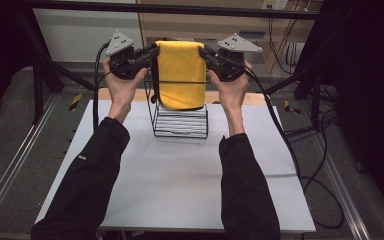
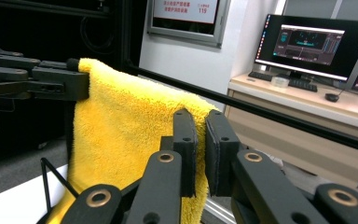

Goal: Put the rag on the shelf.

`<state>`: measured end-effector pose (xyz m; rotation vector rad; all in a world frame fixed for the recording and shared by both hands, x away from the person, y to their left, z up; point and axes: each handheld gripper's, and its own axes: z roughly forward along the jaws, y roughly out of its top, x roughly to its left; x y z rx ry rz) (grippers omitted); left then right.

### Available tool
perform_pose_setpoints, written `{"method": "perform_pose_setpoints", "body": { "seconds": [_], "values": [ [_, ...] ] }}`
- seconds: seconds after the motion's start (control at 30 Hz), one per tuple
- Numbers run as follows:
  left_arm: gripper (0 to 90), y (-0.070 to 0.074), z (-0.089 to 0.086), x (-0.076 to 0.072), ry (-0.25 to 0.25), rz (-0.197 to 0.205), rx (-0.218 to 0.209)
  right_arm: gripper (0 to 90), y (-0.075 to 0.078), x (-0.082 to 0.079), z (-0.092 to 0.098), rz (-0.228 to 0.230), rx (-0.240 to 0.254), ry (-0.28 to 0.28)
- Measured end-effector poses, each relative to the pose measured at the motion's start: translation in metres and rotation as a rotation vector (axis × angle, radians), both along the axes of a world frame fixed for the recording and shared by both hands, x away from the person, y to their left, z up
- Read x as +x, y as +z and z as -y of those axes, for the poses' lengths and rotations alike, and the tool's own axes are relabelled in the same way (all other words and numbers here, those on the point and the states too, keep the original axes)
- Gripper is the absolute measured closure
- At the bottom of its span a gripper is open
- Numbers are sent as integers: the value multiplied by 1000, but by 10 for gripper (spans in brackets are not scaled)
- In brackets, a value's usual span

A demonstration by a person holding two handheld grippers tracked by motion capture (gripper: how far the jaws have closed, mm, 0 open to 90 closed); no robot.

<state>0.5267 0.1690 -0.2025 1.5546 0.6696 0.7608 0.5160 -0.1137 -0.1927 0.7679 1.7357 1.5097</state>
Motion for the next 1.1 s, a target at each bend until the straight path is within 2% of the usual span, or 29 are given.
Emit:
{"method": "perform_pose_setpoints", "body": {
  "seconds": [0.27, 0.53, 0.73, 0.97, 1.1],
  "values": [
    [787, -6, -3, -6, -14, 1, -3, 843, -8, -5, 1, 4, 5, 19],
    [787, -4, -9, -21, -47, 37, -19, 842, -6, -17, 4, 53, 2, 53],
    [786, 0, -11, -29, -62, 53, -22, 842, -4, -23, 6, 71, 8, 72],
    [783, -3, -13, -38, -87, 47, -16, 839, -5, -31, 7, 60, -6, 80],
    [781, -6, -16, -45, -106, 31, -9, 838, -6, -40, 8, 44, -14, 99]
  ]
}}
